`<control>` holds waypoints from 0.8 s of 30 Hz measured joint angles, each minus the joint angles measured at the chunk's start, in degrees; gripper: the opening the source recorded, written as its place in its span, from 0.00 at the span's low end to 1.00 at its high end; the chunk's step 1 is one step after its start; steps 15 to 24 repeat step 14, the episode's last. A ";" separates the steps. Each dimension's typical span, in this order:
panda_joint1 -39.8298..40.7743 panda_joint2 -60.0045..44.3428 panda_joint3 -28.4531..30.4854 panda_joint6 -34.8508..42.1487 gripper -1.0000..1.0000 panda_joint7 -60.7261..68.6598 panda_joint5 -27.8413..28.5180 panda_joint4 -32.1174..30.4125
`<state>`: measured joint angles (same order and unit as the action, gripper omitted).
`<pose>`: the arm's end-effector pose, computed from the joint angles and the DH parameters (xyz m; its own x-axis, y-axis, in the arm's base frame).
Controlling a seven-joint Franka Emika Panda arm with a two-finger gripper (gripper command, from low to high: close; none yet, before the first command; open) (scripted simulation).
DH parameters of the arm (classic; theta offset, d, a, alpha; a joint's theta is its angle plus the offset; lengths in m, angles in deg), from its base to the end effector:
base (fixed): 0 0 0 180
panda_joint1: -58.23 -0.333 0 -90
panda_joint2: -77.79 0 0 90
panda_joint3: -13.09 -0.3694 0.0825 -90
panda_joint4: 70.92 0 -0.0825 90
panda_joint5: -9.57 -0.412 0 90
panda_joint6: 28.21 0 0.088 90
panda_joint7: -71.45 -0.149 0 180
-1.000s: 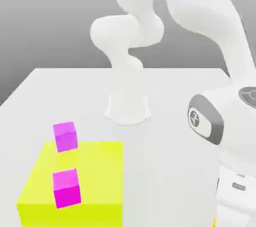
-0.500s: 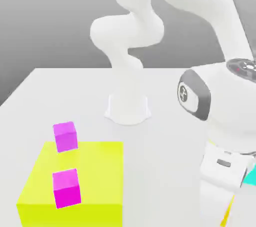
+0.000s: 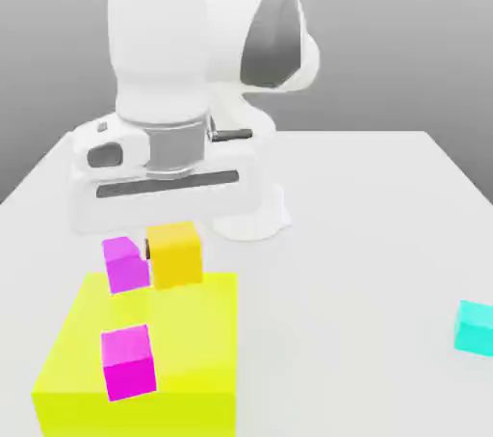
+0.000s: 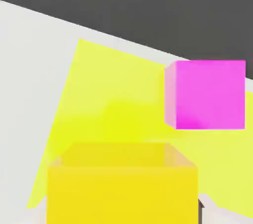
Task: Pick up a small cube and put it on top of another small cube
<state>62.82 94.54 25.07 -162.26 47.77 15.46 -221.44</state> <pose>0.3984 -0.1198 0.3339 0.8125 -0.5829 0.0061 -0.5829 -0.8124 0.0127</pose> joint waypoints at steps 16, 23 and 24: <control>8.87 2.81 3.54 -8.20 1.00 -5.25 2.23 -10.97; 8.87 2.81 3.54 -8.20 1.00 -5.25 2.23 -10.97; 8.87 2.81 3.54 -8.20 1.00 -5.25 2.23 -10.97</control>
